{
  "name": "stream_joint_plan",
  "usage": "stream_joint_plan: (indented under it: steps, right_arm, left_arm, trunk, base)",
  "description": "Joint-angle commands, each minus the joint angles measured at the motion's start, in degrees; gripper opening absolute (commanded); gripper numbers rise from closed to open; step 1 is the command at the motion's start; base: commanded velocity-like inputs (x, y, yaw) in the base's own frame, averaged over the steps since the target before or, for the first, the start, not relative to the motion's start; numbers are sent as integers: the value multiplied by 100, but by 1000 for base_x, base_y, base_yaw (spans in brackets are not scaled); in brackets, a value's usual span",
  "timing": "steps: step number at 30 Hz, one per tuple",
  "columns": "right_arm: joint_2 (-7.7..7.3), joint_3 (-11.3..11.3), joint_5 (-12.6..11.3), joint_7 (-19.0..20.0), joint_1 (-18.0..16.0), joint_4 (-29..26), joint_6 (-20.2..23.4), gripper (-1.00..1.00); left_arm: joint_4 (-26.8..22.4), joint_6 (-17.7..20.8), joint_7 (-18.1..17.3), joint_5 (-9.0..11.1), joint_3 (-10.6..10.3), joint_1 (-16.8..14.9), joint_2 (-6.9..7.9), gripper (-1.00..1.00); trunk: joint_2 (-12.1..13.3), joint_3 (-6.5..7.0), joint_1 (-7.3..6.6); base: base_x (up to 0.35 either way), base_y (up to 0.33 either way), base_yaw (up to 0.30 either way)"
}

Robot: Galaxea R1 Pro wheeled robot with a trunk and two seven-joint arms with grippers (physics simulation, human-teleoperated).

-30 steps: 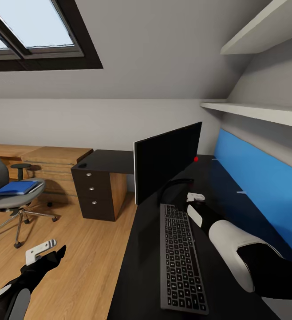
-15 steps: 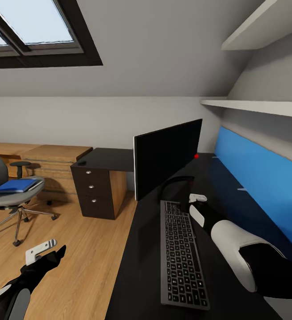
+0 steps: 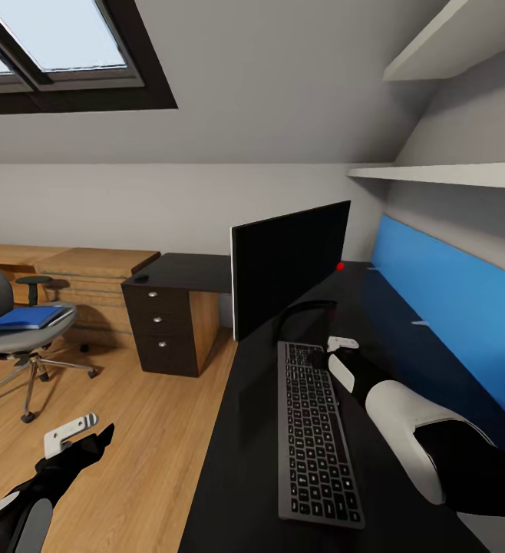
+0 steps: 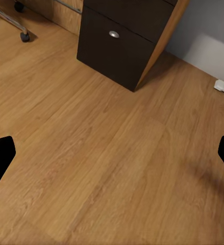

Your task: In the bedroom, organize the workspace by keeping the computer under the desk, ensuring the monitor is on the desk, placing the keyboard on the desk next to the monitor, placing the mouse on the desk next to the keyboard, moving the folder from the swivel chair onto the desk next to the mouse, stacking the notebook on top of the folder with the pen on top of the notebook, and positioning the swivel chair next to the desk.

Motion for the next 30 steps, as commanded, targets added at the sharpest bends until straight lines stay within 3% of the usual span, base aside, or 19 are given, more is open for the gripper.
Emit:
stream_joint_plan:
  steps: [1,6,12,22,26,30]
  right_arm:
    - [-2,49,-58,-38,-2,-11,29,100]
    - [2,51,-57,-36,-2,-11,31,100]
    - [5,52,-57,-39,-2,-11,34,100]
    - [5,52,-56,-40,-2,-11,34,100]
    - [5,52,-56,-41,-2,-11,33,100]
    - [5,52,-56,-38,-2,-11,35,100]
  left_arm:
    - [-7,28,47,61,-3,-3,2,100]
    - [-7,28,47,61,-3,-3,2,100]
    - [-7,28,47,61,-3,-3,2,100]
    - [-8,28,47,61,13,-3,10,100]
    - [-9,28,47,61,8,-3,8,100]
    - [-9,28,47,61,13,-3,10,100]
  trunk:
    - [-3,-6,0]
    - [-3,-6,0]
    - [-244,-114,131]
    - [-244,-114,131]
    - [-404,-186,219]
    - [-404,-186,219]
  base:
    - [0,0,0]
    - [0,0,0]
    - [0,0,0]
    - [0,0,0]
    - [0,0,0]
    - [0,0,0]
